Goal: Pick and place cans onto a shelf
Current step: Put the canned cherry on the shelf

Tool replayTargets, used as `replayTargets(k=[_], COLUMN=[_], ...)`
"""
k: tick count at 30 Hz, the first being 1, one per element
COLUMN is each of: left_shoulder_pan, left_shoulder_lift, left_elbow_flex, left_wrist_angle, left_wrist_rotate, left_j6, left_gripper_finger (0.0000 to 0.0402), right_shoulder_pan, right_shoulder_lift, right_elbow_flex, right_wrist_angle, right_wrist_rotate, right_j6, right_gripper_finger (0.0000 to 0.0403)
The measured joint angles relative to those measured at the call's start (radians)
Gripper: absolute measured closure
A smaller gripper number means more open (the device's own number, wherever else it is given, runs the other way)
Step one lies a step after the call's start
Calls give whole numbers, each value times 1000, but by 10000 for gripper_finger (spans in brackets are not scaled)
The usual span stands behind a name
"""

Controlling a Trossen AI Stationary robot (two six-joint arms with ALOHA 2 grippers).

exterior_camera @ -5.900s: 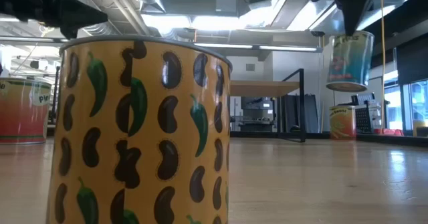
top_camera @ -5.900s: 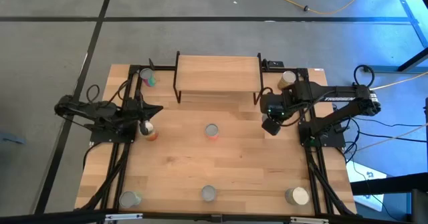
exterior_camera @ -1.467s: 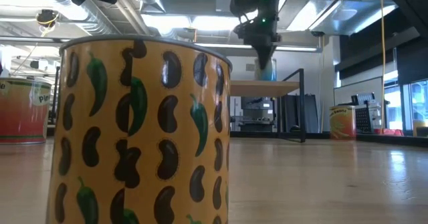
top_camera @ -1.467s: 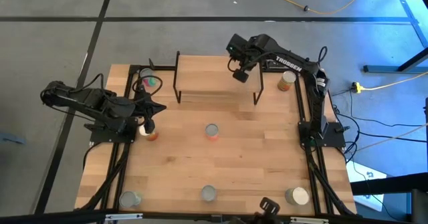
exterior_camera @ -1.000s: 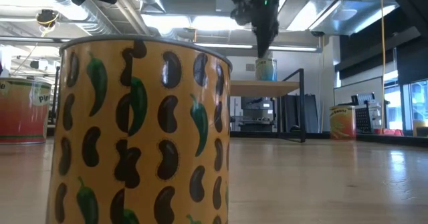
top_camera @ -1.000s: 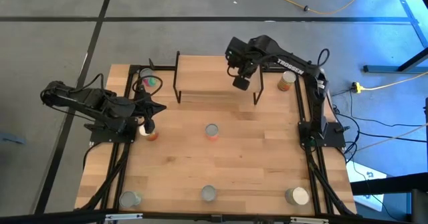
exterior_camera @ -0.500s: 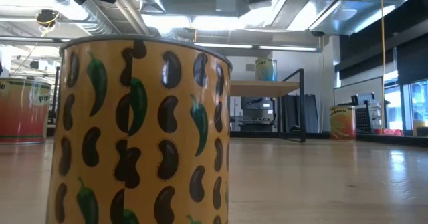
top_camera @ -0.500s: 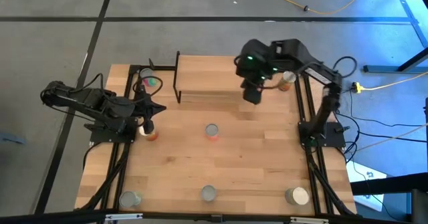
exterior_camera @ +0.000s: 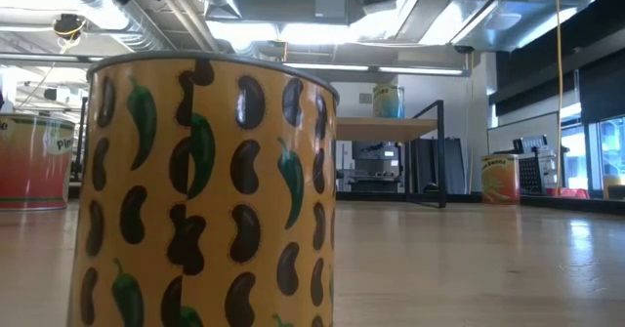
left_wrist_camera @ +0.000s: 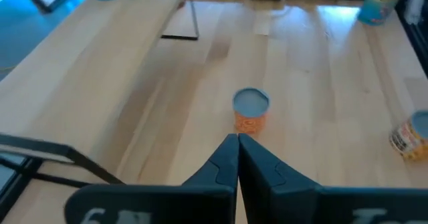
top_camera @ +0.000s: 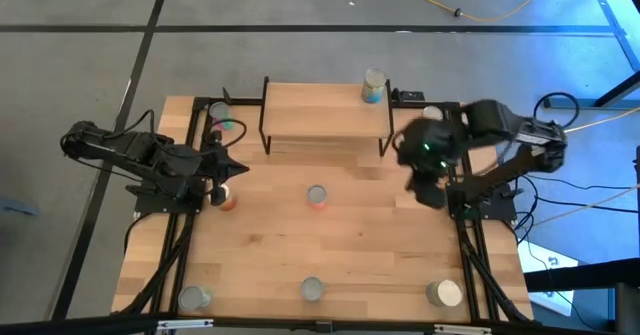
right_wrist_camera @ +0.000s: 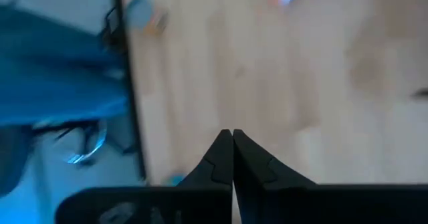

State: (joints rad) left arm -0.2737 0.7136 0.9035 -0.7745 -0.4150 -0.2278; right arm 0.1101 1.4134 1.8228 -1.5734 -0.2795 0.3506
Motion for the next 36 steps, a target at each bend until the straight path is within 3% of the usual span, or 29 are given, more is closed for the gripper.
replayTargets(k=[9, 14, 20, 30, 36], left_shoulder_pan=[0, 0, 0, 0, 0], left_shoulder_lift=[0, 0, 0, 0, 0], left_elbow_flex=[0, 0, 0, 0, 0], left_wrist_angle=[3, 14, 14, 12, 11], left_wrist_rotate=[9, 11, 15, 17, 17], left_j6=[-21, -84, -108, -103, -61], left_gripper_finger=[401, 401, 401, 401, 401], right_shoulder_pan=[300, 391, 442, 546, 606], right_shoulder_lift=[-53, -52, -52, -52, -52], right_elbow_flex=[-232, -349, -438, -548, -615], right_wrist_angle=[3, 2, 32, 327, 383], right_wrist_rotate=[-230, -241, -245, -238, -237], right_j6=[126, 221, 225, 283, 353], right_gripper_finger=[402, 377, 356, 353, 354])
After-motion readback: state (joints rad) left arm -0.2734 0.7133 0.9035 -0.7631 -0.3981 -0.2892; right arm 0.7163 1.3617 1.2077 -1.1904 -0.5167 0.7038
